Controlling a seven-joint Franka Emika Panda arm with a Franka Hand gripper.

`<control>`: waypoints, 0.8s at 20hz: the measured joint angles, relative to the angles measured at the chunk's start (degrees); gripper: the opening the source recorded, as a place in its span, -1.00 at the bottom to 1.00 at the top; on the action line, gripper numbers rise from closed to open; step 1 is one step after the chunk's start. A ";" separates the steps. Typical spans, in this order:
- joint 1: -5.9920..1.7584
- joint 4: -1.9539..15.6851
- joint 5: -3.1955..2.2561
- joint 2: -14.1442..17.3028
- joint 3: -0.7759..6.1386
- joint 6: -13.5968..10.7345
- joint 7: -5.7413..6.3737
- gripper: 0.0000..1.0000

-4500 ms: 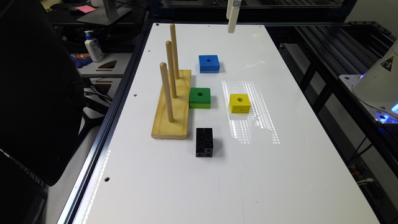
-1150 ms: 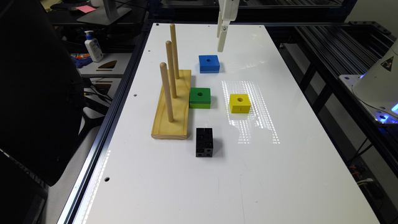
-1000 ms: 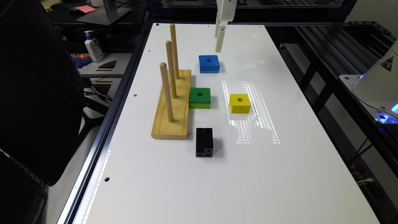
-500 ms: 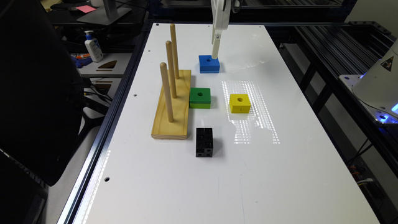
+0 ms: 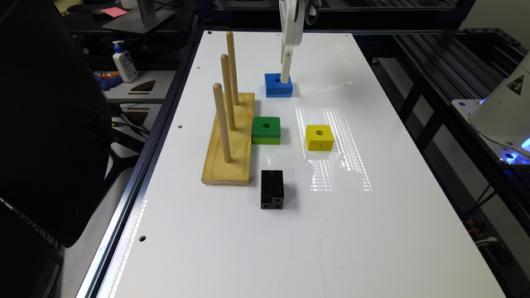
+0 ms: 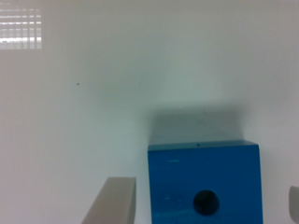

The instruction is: Pick up blue block.

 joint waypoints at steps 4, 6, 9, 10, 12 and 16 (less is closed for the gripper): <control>0.00 0.28 0.00 2.77 0.01 2.74 0.00 1.00; 0.02 0.59 0.00 3.41 0.06 3.13 0.00 1.00; 0.02 0.87 0.00 3.51 0.12 3.13 0.01 1.00; 0.02 0.91 0.00 3.51 0.15 3.13 0.01 1.00; 0.05 1.10 0.01 3.53 0.54 3.13 0.26 1.00; 0.18 1.52 0.01 3.62 1.14 3.13 0.83 1.00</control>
